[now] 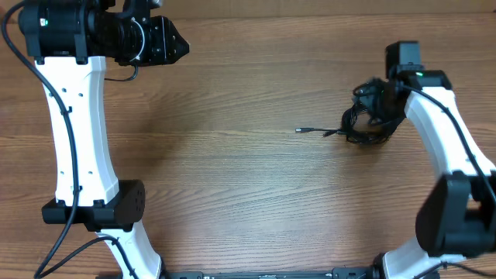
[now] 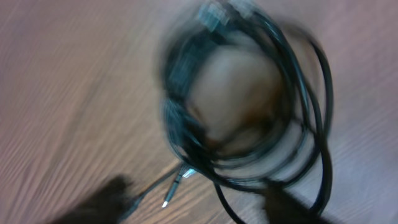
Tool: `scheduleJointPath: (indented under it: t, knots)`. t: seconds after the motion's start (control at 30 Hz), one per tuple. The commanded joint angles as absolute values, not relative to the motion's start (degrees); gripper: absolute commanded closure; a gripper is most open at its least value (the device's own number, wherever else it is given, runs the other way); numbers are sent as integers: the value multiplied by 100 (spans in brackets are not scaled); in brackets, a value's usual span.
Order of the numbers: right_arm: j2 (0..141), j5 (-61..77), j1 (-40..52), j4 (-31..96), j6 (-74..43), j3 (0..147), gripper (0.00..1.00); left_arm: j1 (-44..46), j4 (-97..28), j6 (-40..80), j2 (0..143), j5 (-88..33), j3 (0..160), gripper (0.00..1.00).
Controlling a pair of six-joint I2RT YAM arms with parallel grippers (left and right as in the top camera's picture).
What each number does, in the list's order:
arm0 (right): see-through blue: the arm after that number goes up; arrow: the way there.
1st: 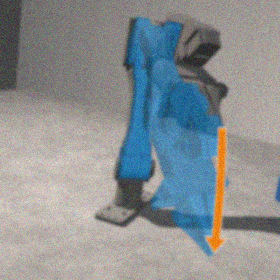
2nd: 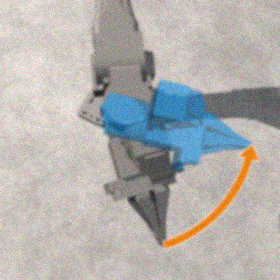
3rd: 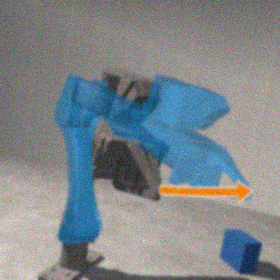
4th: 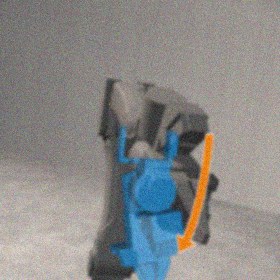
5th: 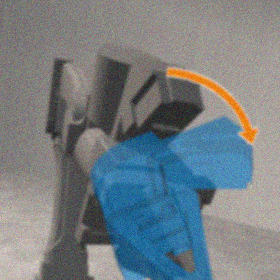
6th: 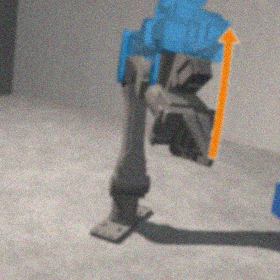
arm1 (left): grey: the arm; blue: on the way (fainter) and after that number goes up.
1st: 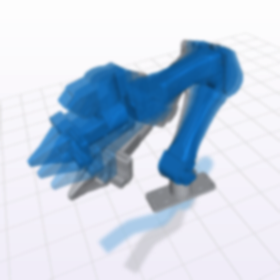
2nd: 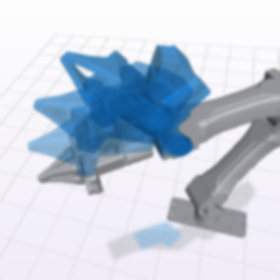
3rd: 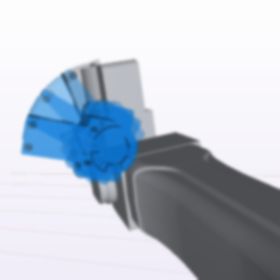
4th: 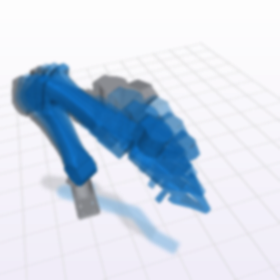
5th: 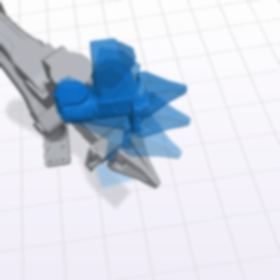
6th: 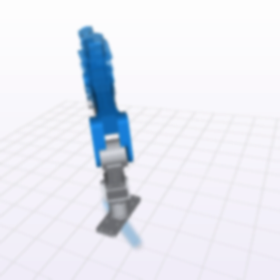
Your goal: Untangle cables
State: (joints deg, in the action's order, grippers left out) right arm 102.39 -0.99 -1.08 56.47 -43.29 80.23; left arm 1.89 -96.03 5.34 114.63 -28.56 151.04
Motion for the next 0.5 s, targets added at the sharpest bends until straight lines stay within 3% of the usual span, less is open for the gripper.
scheduleJointPath:
  t: [0.0, 0.13, 0.47]
  knots:
    - [10372, -119, -130, 5878, -6584, 8042, 47, 233, -9651, 375, 11301, -2936, 15128, 68]
    - [10335, 362, -130, 5953, -7094, 8044, 39, 233, -9679, 360, 11301, -2797, 15128, 68]
    - [10307, 1881, -353, 6276, -7797, 8049, 44, 233, -9679, 362, 11301, -2794, 15128, 69]
